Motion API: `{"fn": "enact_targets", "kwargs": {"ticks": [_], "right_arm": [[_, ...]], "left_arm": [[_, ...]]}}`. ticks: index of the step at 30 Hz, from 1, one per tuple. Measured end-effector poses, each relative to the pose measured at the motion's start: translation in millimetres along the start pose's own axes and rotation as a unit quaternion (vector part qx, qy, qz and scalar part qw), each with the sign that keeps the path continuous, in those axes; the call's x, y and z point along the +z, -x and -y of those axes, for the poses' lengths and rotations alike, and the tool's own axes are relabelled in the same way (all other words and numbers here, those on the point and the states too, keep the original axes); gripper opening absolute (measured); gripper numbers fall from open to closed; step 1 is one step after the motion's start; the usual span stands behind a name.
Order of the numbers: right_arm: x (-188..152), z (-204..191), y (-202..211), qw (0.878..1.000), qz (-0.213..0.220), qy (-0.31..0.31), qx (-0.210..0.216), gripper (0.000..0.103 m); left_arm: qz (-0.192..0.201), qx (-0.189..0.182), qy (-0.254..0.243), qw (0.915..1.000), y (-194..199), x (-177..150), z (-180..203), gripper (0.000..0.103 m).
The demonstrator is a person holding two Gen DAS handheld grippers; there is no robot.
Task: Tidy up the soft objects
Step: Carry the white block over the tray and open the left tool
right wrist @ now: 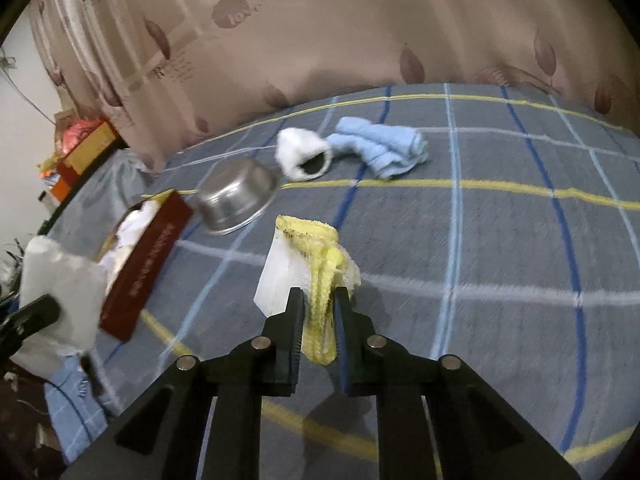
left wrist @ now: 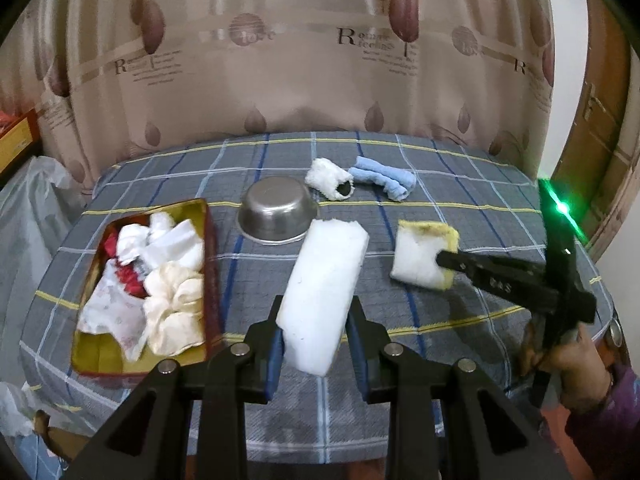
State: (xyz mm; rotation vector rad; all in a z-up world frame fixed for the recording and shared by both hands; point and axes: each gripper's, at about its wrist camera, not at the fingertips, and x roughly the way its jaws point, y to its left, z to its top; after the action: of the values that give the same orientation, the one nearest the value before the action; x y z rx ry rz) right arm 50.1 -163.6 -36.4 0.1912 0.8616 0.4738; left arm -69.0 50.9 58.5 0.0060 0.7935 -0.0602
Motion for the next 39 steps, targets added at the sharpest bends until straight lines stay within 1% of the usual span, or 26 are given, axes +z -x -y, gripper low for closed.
{"fn": "enact_targets", "kwargs": {"ticks": [4,7,10,15,16,20,22,25,31,39], "right_arm": [[-14,-10,13,1.000,-0.004,-0.012,0.020,0.013],[-21,-14,21,0.999,-0.005,-0.019,0.030,0.013],[-23,-17,28,0.999,-0.002,-0.022,0.034,0.013],[-23,-19,31,0.999,-0.002,-0.028,0.041,0.013],[-23,-21,31,0.999,-0.002,-0.029,0.043,0.013],[-22,-26,33,0.999,-0.002,-0.027,0.044,0.013],[-21,-29,33,0.999,-0.004,-0.028,0.044,0.013],[-21,-30,34,0.999,-0.004,-0.026,0.041,0.013],[-20,-33,36,0.999,-0.005,-0.021,0.036,0.013],[-20,-37,35,0.999,-0.010,-0.017,0.030,0.013]], "left_arm": [[0.007,0.018,0.016,0.9997,15,-1,-25,0.029],[0.015,0.046,0.036,0.9982,28,-2,-57,0.029],[0.017,0.083,0.057,0.9948,36,-2,-94,0.029],[0.011,0.124,0.092,0.9880,34,-1,-149,0.029],[0.010,0.127,0.099,0.9870,32,0,-159,0.029],[0.003,0.136,0.105,0.9851,15,5,-180,0.029],[0.002,0.131,0.107,0.9856,6,6,-185,0.029],[-0.002,0.123,0.104,0.9869,-13,12,-189,0.029],[-0.012,0.119,0.102,0.9876,-44,18,-194,0.031],[-0.032,0.108,0.114,0.9871,-70,9,-204,0.031]]}}
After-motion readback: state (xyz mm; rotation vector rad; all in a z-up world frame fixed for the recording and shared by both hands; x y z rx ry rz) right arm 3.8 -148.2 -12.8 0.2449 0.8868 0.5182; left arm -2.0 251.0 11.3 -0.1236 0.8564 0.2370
